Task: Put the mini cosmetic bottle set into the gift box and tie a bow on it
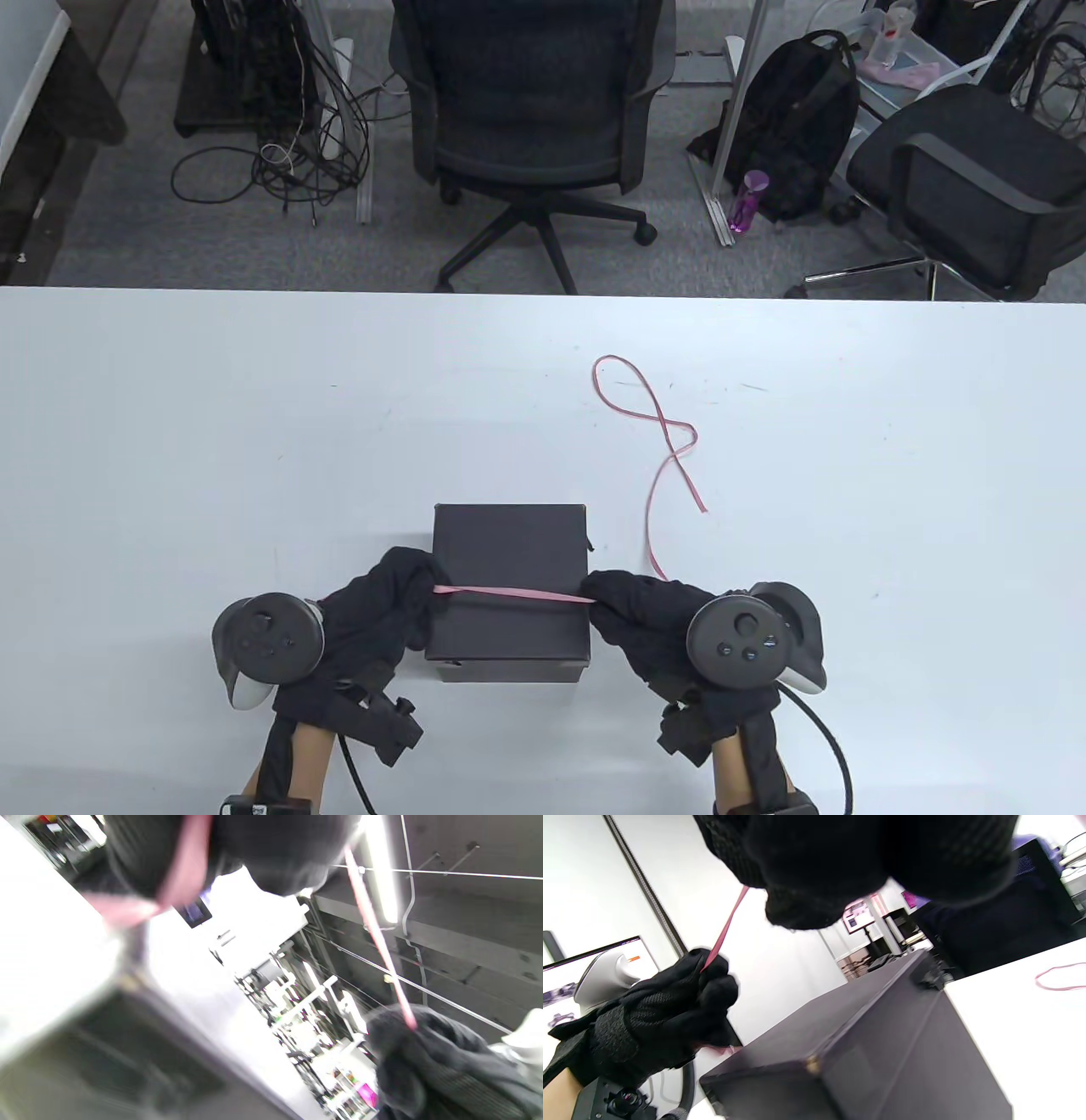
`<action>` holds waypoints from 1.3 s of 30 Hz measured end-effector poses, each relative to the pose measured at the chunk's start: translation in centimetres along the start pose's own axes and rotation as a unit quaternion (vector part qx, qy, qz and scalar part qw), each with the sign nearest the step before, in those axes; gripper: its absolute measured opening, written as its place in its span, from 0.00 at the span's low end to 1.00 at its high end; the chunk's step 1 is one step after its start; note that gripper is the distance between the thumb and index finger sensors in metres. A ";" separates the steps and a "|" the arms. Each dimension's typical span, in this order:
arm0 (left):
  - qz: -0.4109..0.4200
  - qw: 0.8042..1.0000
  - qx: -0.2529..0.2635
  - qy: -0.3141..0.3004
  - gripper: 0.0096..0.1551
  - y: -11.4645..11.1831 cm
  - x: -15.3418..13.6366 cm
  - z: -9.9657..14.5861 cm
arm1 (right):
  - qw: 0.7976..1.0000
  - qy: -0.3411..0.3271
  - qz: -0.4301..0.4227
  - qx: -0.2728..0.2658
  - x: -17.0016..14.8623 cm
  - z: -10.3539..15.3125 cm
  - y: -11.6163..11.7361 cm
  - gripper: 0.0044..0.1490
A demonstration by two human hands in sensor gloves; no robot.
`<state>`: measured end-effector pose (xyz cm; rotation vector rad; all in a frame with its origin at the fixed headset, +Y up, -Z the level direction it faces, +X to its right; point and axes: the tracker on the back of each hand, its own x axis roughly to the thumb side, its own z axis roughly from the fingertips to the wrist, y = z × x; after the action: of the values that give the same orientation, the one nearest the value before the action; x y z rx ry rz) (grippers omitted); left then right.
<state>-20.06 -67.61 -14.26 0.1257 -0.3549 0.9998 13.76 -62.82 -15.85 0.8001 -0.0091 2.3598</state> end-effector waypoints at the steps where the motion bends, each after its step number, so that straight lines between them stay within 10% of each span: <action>1: -0.009 1.000 0.007 0.013 0.19 0.3 -0.3 0.1 | 1.000 0.011 0.007 -0.007 -0.3 0.1 -0.2 0.26; 13: -0.384 0.905 0.068 0.172 0.19 2.5 -5.2 0.9 | 0.981 0.162 0.107 -0.014 -5.9 0.6 0.4 0.26; 34: -0.412 0.800 -0.133 0.416 0.29 0.2 -11.9 1.1 | 0.969 0.197 0.130 0.070 -8.3 -0.8 4.9 0.26; 36: -0.412 0.811 -0.137 0.393 0.38 0.6 -10.8 0.7 | 0.972 0.190 0.126 0.061 -7.9 -0.8 4.5 0.27; 39: -0.370 0.886 -0.031 0.276 0.40 1.7 -6.7 0.2 | 0.981 0.155 0.110 0.026 -6.5 -0.9 3.7 0.27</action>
<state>-24.79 -72.15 -16.52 -0.0847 0.1901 0.2304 15.15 -69.28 -19.45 0.4677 0.1003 2.6830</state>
